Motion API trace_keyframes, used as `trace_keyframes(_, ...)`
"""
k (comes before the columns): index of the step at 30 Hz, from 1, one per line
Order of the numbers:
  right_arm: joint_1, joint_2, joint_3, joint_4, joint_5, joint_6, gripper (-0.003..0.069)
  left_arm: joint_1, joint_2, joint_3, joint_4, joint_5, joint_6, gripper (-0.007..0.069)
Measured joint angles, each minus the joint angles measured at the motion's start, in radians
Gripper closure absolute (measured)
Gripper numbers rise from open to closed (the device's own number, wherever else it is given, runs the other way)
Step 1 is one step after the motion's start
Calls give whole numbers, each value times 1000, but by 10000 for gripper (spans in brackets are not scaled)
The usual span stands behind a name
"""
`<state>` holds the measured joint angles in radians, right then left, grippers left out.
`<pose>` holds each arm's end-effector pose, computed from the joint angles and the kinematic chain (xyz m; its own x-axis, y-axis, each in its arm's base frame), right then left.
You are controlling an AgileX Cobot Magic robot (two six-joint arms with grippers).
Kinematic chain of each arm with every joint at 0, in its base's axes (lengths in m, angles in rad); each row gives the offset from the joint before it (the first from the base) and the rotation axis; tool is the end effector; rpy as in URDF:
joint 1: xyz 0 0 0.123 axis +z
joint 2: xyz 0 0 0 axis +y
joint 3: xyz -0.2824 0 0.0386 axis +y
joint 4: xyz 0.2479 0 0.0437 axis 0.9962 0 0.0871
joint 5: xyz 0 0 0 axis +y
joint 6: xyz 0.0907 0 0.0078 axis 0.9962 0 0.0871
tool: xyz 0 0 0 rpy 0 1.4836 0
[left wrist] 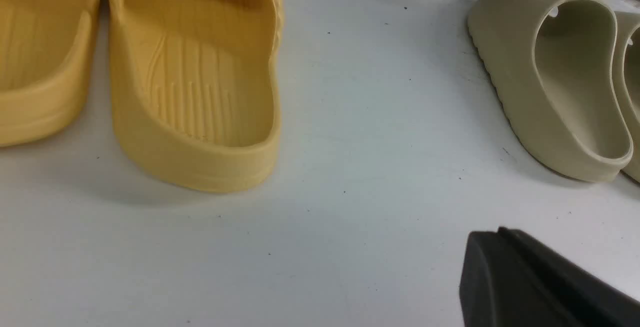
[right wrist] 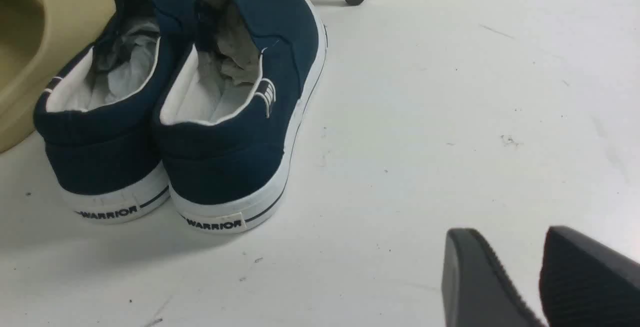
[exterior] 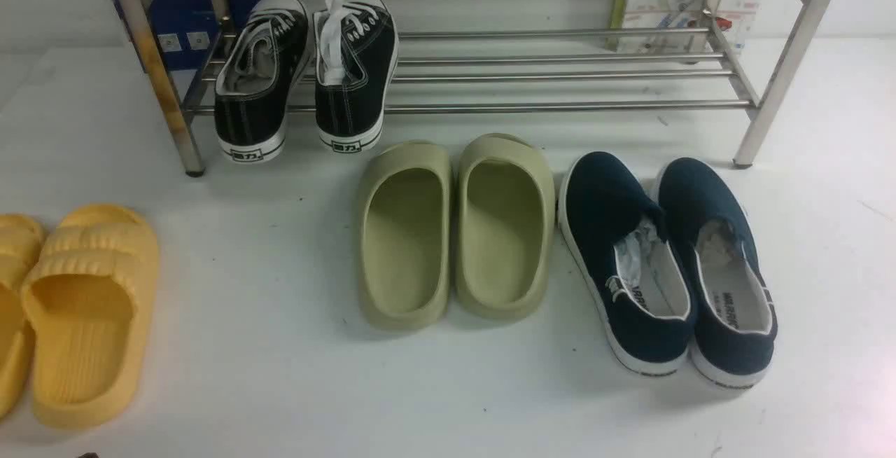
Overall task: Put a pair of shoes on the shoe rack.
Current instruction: Use the right arm to grab the shoe closest to it
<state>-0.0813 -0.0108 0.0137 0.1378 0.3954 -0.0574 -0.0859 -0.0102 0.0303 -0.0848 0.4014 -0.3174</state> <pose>0.0520 0.0006 0.1739 -0.2990 0.0943 -0.9496 0.0518 0.9952 0.0825 0.0514 -0.0075 0.1676 -0.3456 -0.3567 -0.8679 -0.0176 0.9272 -0.3741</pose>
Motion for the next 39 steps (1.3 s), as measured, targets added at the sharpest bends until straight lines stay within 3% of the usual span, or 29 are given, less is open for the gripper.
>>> trace_keyframes(18,0,0,0,-19,-2,0,419,0,0,0,0,0,0,614)
trace_keyframes(24,0,0,11,-25,-77,0,419,0,0,0,0,0,0,605)
trace_keyframes(35,0,0,13,339,-535,82,419,0,0,0,0,0,0,596)
trace_keyframes(39,1,0,1,385,-589,139,419,0,0,0,0,0,0,595)
